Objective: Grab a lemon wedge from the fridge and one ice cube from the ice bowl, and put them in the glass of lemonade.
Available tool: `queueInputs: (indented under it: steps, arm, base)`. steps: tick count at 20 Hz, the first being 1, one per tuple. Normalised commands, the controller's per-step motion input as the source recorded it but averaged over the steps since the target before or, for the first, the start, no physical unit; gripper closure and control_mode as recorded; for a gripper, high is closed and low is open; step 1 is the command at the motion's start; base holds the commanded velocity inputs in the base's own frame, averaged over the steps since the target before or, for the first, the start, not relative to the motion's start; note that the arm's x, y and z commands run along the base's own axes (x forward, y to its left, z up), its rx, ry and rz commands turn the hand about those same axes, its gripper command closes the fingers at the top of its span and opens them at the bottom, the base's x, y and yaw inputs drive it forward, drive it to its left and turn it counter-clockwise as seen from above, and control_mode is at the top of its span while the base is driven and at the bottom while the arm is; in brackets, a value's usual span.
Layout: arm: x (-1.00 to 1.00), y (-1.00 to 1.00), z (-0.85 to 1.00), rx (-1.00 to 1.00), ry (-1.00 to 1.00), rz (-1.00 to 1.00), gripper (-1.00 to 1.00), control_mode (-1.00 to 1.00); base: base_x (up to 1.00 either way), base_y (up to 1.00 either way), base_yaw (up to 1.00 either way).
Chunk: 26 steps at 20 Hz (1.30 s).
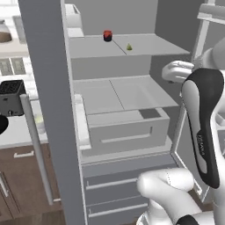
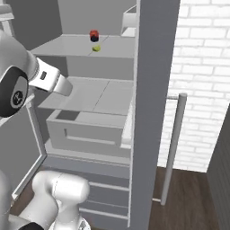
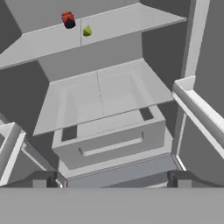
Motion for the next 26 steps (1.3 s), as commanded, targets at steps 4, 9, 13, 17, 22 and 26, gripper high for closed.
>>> queueInputs:
  steps: [4,9,13,17,22,26]
  arm:
    - [0.0,0.0,0.0,0.0,0.0,0.0,-1.0,1.0]
    - [0.0,0.0,0.0,0.0,0.0,0.0,-1.0,1.0]
    - [0.06,0.0,0.34,0.02,-0.13,0.0,-1.0,-1.0]
    - [0.0,0.1,0.6,0.09,-0.27,0.0,-1.0,-1.0]
    - [0.29,0.07,0.37,0.1,-0.25,0.0,-1.0,-1.0]
    - [0.95,-0.03,0.64,0.0,0.04,0.01,-1.0,-1.0]
  base:
    - [1.0,0.0,0.0]
    - [0.79,0.0,0.0]
    - [0.12,0.0,0.0]
    - [0.0,0.0,0.0]
    - [0.0,0.0,0.0]
    - [0.0,0.0,0.0]
